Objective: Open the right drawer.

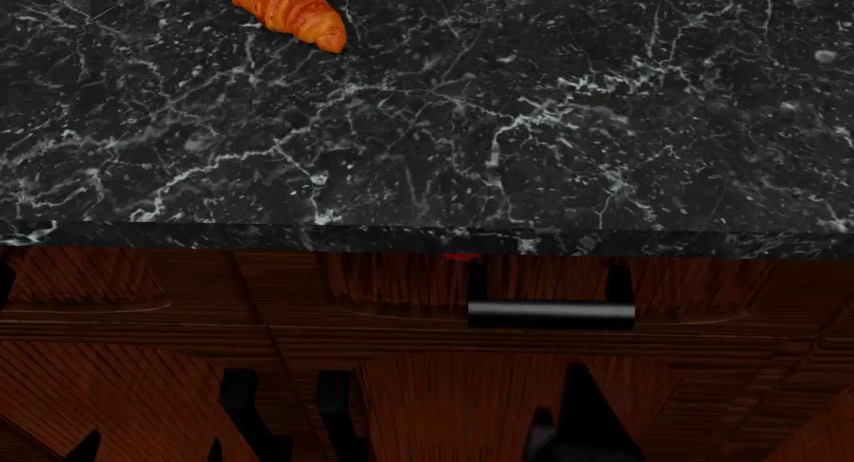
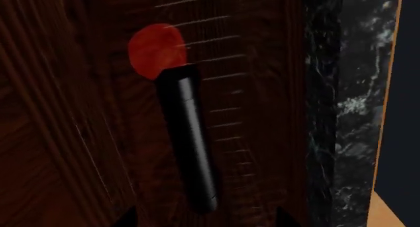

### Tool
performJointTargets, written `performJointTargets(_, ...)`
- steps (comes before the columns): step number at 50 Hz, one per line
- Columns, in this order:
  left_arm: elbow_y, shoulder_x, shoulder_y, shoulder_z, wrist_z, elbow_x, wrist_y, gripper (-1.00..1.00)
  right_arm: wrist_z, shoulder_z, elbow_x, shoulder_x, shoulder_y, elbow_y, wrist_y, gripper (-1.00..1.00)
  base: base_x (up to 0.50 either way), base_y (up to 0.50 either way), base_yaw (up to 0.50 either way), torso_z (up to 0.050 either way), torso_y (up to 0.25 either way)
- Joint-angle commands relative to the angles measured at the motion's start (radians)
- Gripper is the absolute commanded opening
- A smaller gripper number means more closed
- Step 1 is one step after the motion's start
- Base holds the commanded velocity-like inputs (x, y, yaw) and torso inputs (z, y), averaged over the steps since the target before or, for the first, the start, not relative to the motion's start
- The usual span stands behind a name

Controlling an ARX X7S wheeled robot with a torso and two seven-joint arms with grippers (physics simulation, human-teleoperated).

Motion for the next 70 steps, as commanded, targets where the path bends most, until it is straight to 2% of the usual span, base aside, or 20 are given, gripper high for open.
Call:
performJointTargets(1, -0.013, -0.002, -0.005, 0.008, -0.006, 0.003, 0.006, 1.00, -0.005, -0.055, -0.110, -0.005, 0.072, 0.116, 0.052, 1.00, 0.00, 0.00, 0.00, 0.000, 0.000)
performJointTargets(22, -0.006, -0.012, -0.005, 0.024, -0.019, 0.008, 0.006, 1.00, 0.023, -0.099, -0.138, -0.057, 0.208, 0.387, 0.038, 1.00, 0.00, 0.00, 0.00, 0.000, 0.000)
performJointTargets(49, -0.007, -0.020, -0.011, 0.040, -0.033, 0.006, 0.000, 1.00, 0.029, -0.113, -0.130, -0.086, 0.323, 0.549, 0.007, 1.00, 0.00, 0.00, 0.00, 0.000, 0.000)
performJointTargets(70, -0.007, -0.027, -0.011, 0.053, -0.040, 0.005, 0.003, 1.00, 0.047, -0.116, -0.130, -0.084, 0.334, 0.557, 0.001, 1.00, 0.00, 0.00, 0.00, 0.000, 0.000)
